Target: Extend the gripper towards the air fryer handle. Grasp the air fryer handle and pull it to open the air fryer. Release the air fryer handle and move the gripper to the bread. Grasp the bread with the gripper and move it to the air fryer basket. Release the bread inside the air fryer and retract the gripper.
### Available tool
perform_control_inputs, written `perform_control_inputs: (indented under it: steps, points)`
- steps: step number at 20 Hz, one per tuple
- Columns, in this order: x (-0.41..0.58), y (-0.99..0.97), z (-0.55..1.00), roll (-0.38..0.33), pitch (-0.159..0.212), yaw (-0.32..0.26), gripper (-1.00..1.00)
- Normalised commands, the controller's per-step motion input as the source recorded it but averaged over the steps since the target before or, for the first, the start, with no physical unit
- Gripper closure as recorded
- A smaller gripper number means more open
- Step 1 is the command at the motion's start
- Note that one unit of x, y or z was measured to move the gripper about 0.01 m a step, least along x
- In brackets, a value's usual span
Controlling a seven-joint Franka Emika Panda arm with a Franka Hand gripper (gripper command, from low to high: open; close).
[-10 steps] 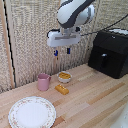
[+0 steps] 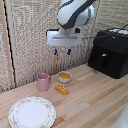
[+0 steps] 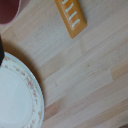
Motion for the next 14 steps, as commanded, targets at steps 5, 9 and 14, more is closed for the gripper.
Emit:
perform_control_inputs:
  steps: [5,9,14]
  points:
    - [0.17,0.01,0.0,-0.243,-0.043,-0.284,-1.0]
    - [0.079,0.01,0.0,-0.37,-0.024,-0.15,-1.0]
    - [0.0,0.07,-0.01,-0.375,-0.021,-0.082,-1.0]
